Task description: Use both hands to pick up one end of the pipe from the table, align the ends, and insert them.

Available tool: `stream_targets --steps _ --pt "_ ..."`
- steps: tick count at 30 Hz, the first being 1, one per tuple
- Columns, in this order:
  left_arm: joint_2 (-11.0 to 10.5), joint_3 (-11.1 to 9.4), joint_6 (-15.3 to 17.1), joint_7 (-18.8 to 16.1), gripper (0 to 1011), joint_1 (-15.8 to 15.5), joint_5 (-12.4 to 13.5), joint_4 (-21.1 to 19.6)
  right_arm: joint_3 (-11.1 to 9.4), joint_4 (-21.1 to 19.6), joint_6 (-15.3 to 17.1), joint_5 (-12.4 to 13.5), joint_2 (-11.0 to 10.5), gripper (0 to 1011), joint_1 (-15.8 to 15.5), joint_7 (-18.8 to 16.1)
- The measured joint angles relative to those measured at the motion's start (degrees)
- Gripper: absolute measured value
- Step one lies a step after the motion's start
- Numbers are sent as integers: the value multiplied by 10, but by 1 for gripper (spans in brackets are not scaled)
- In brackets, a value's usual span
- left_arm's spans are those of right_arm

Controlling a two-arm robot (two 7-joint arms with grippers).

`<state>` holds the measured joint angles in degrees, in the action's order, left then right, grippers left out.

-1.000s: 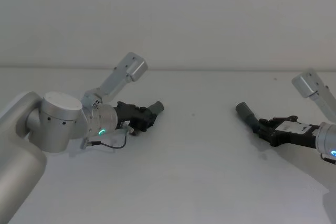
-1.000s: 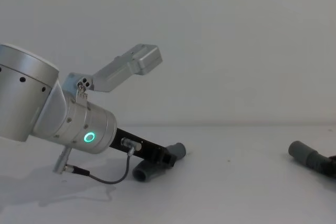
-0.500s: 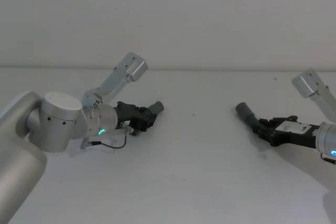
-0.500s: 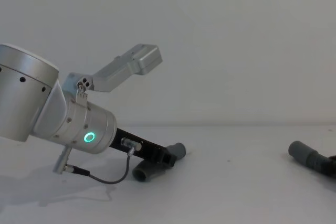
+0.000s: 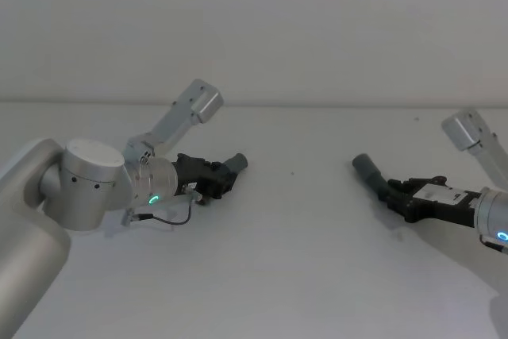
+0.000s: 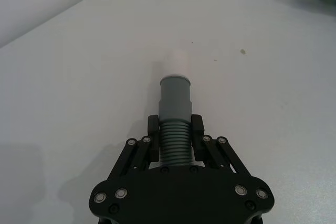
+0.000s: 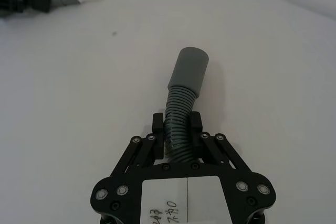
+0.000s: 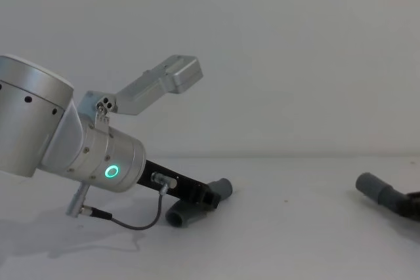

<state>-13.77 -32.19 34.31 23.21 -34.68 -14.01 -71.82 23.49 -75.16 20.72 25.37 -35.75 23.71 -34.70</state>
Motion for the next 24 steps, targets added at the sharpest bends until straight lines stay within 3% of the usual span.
stream_targets --steps 13,24 --pt "0 0 -1 1 342 0 1 0 -28 -9 -54 27 14 274 -10 17" --pt "-14 -12 -38 34 342 -12 12 3 -34 -6 -99 53 13 274 5 -30"
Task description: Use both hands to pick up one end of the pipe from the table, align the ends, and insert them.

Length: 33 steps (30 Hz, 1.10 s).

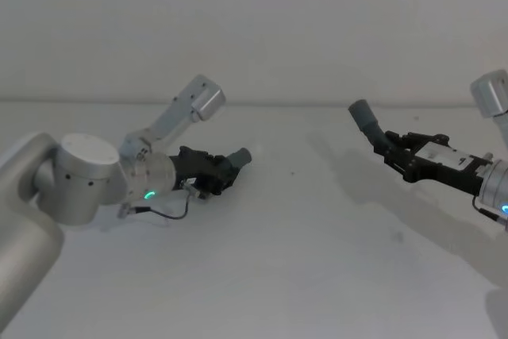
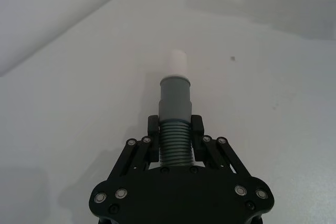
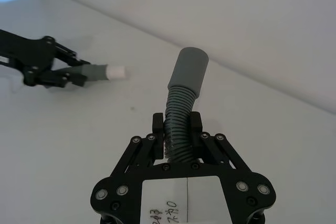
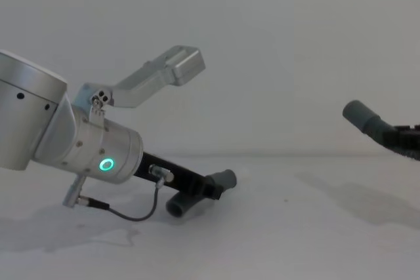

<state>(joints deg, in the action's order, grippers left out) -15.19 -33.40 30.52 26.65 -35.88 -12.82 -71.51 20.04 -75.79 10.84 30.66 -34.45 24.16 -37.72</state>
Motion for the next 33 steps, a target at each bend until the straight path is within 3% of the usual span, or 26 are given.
stream_targets --steps 18,33 --pt "-47 -27 -105 105 342 -44 9 13 21 14 -28 38 -23 274 30 -135" --pt "-80 -40 -179 218 342 -84 -16 31 55 18 -13 66 -51 274 57 -268"
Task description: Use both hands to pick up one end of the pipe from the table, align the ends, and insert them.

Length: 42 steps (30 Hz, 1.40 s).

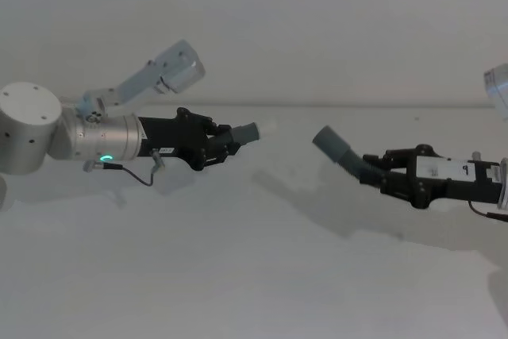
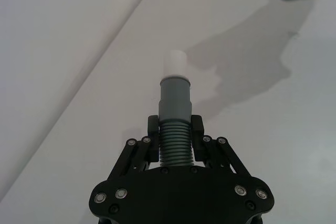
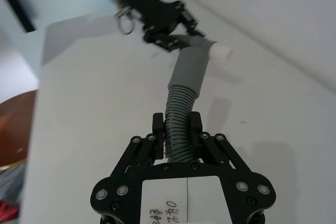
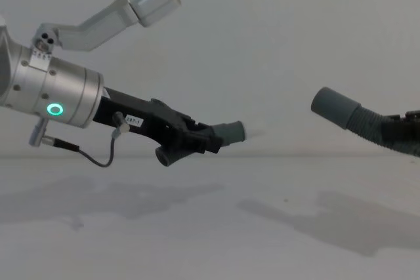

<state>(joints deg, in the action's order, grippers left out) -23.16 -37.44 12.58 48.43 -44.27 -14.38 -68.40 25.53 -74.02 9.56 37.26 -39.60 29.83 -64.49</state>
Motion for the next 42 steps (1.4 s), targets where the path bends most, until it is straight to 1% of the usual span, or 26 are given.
stream_targets --steps 1,2,4,5,7,8,13,17,18,19,22,23,26,34,42 --pt "-1 0 -3 6 342 -2 -1 0 5 0 3 1 -3 274 3 -12" --pt "-3 -1 -5 11 342 -3 -3 1 5 0 3 1 -3 274 3 -12" --pt "-6 -4 -12 28 342 -8 -7 2 15 2 13 3 -9 274 12 -39" --pt "-8 -4 -15 34 343 -10 -9 3 17 2 15 3 -10 274 14 -47" --pt "-12 -9 -23 57 342 -17 -14 5 22 2 19 3 -13 274 18 -57" --pt "-12 -9 -23 57 342 -17 -14 5 28 3 23 3 -15 274 22 -69" --pt "-20 -18 -34 98 342 -30 -23 9 41 5 32 3 -21 274 34 -99" --pt "-24 -25 -41 129 342 -41 -28 12 50 7 34 3 -23 274 42 -114" --pt "-25 -26 -42 134 342 -43 -29 12 51 8 35 3 -23 274 43 -116" --pt "-27 -30 -44 147 343 -47 -30 13 52 9 35 2 -23 274 44 -119" --pt "-29 -35 -47 164 342 -52 -32 15 57 12 35 1 -23 274 50 -125" --pt "-31 -40 -50 181 342 -59 -34 16 59 14 34 1 -23 274 53 -129" --pt "-34 -47 -54 205 342 -68 -38 17 64 17 34 0 -22 274 57 -132" --pt "-39 -55 -59 238 342 -79 -48 17 73 22 32 -4 -22 274 65 -138" --pt "-40 -59 -64 259 342 -86 -58 16 83 25 33 -9 -23 274 72 -142"
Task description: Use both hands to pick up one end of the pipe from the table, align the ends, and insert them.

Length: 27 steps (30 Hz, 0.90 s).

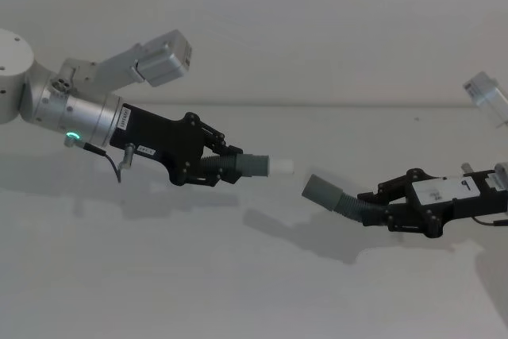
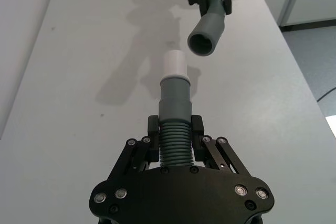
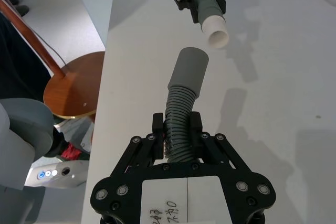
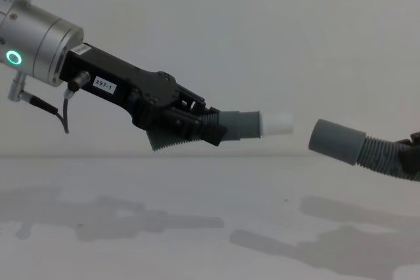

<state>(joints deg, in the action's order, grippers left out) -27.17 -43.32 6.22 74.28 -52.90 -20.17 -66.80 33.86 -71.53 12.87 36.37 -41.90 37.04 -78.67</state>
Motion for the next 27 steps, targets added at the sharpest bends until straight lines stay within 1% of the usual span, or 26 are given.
stream_targets --steps 12,27 --pt "0 -6 -6 20 342 -8 -11 3 11 7 3 -4 -1 274 10 -1" --pt "2 -17 -11 31 342 -17 -18 11 16 9 2 -2 -3 274 16 6"
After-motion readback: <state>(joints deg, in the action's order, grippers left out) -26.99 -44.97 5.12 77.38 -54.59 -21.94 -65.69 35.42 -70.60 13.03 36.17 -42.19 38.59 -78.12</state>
